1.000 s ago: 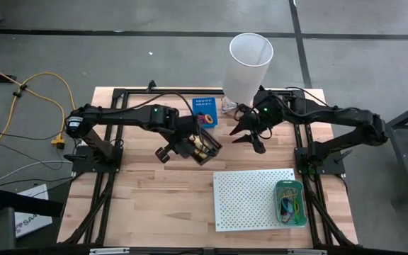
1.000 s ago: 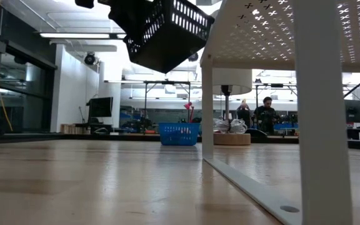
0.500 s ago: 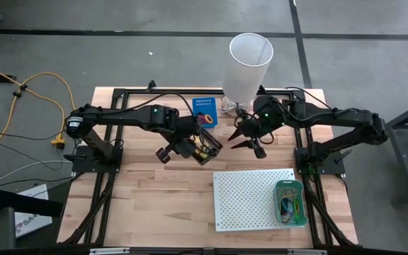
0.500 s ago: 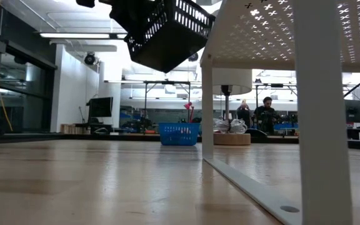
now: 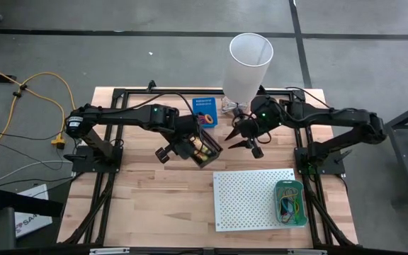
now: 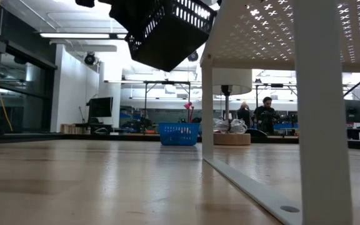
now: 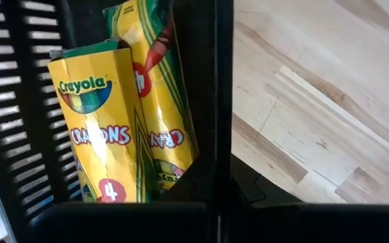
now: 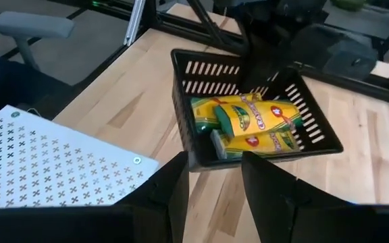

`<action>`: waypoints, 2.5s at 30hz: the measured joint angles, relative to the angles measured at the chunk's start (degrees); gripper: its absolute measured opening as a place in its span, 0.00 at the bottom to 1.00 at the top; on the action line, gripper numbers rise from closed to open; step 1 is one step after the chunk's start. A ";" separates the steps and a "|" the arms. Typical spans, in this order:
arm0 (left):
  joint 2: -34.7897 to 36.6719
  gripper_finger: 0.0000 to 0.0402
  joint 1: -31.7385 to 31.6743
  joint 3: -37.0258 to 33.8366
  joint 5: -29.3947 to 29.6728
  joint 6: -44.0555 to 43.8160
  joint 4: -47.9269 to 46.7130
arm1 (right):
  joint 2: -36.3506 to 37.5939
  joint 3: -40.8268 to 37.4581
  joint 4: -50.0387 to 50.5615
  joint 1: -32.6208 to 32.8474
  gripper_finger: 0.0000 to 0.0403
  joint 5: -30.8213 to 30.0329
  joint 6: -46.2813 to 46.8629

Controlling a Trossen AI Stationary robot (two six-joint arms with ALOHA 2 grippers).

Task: Pick & Place Office Desk Supplies
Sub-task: Put the black bin with the crayon boxes on the shelf

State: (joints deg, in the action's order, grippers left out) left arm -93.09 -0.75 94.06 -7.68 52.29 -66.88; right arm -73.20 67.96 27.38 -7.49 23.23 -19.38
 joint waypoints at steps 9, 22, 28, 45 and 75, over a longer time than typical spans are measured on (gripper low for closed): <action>-0.01 0.00 -1.31 0.00 0.05 -0.02 1.06 | -2.33 0.00 -2.26 0.45 0.31 2.49 -1.14; 0.00 0.00 -1.66 -0.03 0.02 0.87 3.55 | -3.04 0.02 -5.44 1.50 0.31 2.33 -2.35; -0.01 0.00 -1.66 -0.04 -0.01 0.81 3.77 | -4.02 0.04 -6.20 2.11 0.31 2.47 -2.55; -0.03 0.00 -1.66 -0.07 -0.01 0.87 4.12 | -5.21 0.04 -8.99 2.25 0.31 2.50 -2.77; -3.42 0.00 -3.10 -0.09 -2.54 4.46 5.80 | -7.75 0.02 -7.50 2.25 0.31 7.32 -2.10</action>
State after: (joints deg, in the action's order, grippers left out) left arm -96.51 -3.86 93.97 -10.22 56.75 -61.09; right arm -80.95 67.99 19.88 -5.23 30.55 -21.48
